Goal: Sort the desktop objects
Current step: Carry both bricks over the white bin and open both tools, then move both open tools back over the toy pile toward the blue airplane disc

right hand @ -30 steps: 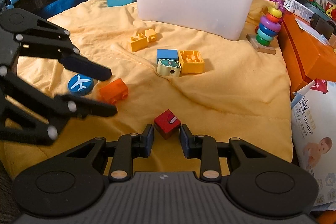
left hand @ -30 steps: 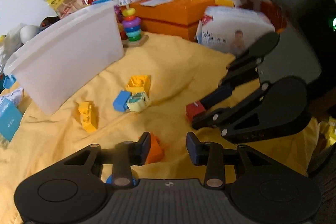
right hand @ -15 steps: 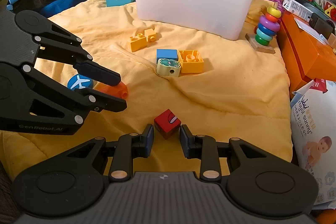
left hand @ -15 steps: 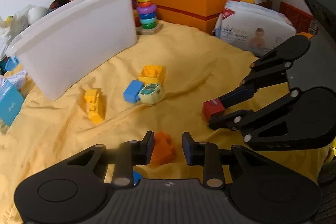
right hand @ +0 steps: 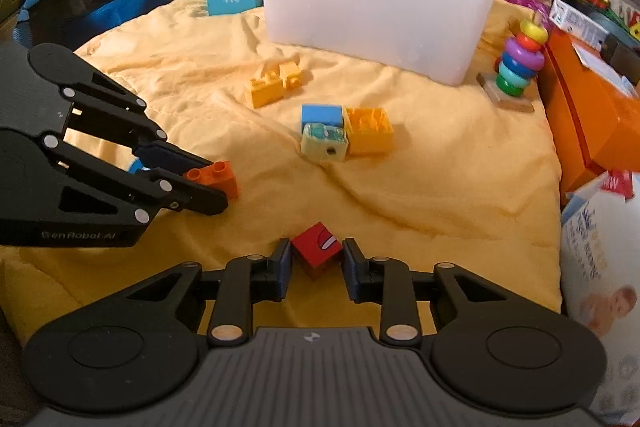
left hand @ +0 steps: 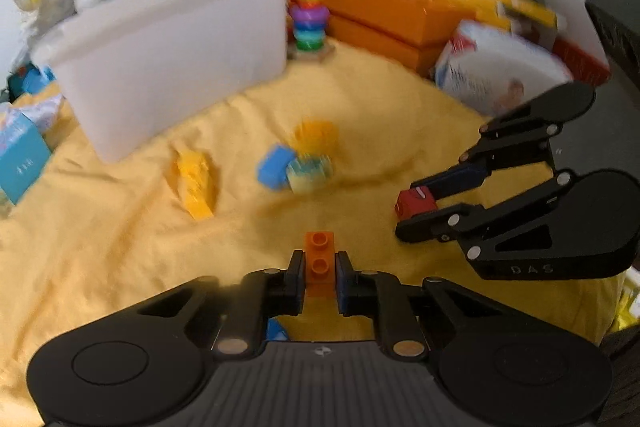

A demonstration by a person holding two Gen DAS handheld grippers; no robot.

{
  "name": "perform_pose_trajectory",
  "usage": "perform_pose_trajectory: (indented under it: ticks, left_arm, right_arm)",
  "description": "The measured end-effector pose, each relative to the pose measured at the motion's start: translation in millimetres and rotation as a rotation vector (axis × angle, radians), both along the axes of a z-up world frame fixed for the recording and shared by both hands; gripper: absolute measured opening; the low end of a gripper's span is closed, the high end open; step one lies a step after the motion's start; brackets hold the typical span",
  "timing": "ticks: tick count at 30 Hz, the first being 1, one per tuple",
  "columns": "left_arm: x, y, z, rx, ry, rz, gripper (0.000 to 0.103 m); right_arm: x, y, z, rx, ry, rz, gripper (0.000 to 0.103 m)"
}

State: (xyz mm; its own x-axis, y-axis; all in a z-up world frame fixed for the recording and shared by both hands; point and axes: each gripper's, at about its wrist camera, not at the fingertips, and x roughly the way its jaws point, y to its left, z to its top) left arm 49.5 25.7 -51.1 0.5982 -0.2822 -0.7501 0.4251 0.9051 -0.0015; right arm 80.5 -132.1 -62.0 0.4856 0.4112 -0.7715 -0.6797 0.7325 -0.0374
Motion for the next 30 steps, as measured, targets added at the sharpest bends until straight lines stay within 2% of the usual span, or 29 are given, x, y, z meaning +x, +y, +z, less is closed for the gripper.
perform_pose_trajectory:
  ticks: [2,6,9,13,15,17,20,22,23,25,27,30]
  left_arm:
    - [8,8,23,-0.016,-0.055,0.030,0.017]
    - [43,23,78,-0.006,-0.202,0.070,0.017]
    - [79,36,117,0.011,-0.308,0.101,0.017]
    - [133,47,146,0.027,-0.370,0.160,0.017]
    - [162,51,147,0.019,-0.360,0.192,0.017]
    - [189,54,137,0.012,-0.300,0.208,0.017]
    - [218,51,107,0.013,-0.182,0.218,0.018]
    - [225,47,90,0.032,-0.135,0.219,0.023]
    - [223,49,88,0.039,-0.135,0.225,0.025]
    - [210,50,90,0.027,-0.173,0.219,0.047]
    - [195,48,97,0.032,-0.222,0.213,0.053]
    - [167,47,109,0.016,-0.255,0.199,0.055]
  right_arm:
    - [5,1,12,0.021,-0.019,0.002,0.030]
    - [29,11,53,0.058,-0.137,0.023,0.030]
    - [61,18,92,0.143,-0.215,0.019,0.030]
    - [111,30,137,0.228,-0.297,-0.045,0.030]
    - [137,39,151,0.240,-0.307,-0.082,0.030]
    - [159,51,154,0.241,-0.314,-0.103,0.030]
    - [190,64,140,0.224,-0.258,-0.140,0.030]
    - [200,68,124,0.195,-0.205,-0.178,0.032]
    - [203,67,118,0.197,-0.180,-0.188,0.038]
    - [205,65,110,0.191,-0.143,-0.189,0.045]
    - [195,58,112,0.199,-0.180,-0.180,0.047]
    - [177,46,121,0.219,-0.212,-0.169,0.050]
